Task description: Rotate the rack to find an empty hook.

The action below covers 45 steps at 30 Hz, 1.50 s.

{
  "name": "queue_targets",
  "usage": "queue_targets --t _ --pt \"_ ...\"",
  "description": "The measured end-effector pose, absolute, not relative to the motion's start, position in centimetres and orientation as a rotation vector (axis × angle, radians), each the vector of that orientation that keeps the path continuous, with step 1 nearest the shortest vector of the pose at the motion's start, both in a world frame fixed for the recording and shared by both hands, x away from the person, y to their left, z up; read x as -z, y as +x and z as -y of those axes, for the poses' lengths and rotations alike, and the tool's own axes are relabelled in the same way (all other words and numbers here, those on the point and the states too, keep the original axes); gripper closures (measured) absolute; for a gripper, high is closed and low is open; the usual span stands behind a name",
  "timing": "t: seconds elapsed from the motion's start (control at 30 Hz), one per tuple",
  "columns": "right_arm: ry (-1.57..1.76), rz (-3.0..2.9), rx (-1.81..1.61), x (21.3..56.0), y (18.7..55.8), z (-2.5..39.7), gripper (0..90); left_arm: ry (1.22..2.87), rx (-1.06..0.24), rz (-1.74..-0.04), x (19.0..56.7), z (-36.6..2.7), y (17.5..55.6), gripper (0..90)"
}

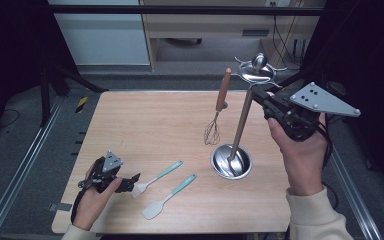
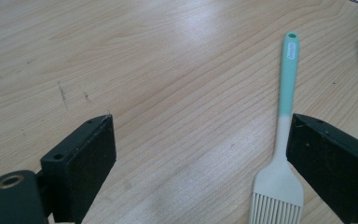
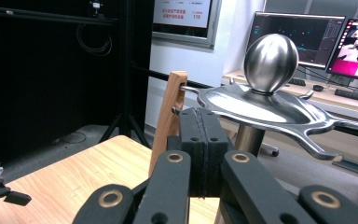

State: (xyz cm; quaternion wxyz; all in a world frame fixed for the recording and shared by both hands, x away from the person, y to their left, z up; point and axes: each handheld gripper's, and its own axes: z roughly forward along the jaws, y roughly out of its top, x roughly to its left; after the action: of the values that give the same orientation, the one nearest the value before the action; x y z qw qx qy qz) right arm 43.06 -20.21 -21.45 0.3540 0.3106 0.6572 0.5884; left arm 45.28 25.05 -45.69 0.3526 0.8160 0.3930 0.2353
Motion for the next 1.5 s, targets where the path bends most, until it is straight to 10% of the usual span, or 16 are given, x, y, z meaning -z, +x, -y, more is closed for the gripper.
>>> queue_targets --t 0.5,1.27,1.5 --pt "0.826 -1.706 -1.515 23.5 42.2 20.2 90.0 2.124 -0.605 -1.008 45.7 -25.0 45.2 8.0" --pt "1.090 -1.787 -1.453 37.8 42.3 22.0 90.0 2.209 -0.608 -0.869 42.6 -22.8 46.0 7.8" --pt "1.125 -1.811 -1.388 40.7 42.8 22.1 72.3 2.294 -0.600 -0.812 41.9 -21.6 46.5 7.8"
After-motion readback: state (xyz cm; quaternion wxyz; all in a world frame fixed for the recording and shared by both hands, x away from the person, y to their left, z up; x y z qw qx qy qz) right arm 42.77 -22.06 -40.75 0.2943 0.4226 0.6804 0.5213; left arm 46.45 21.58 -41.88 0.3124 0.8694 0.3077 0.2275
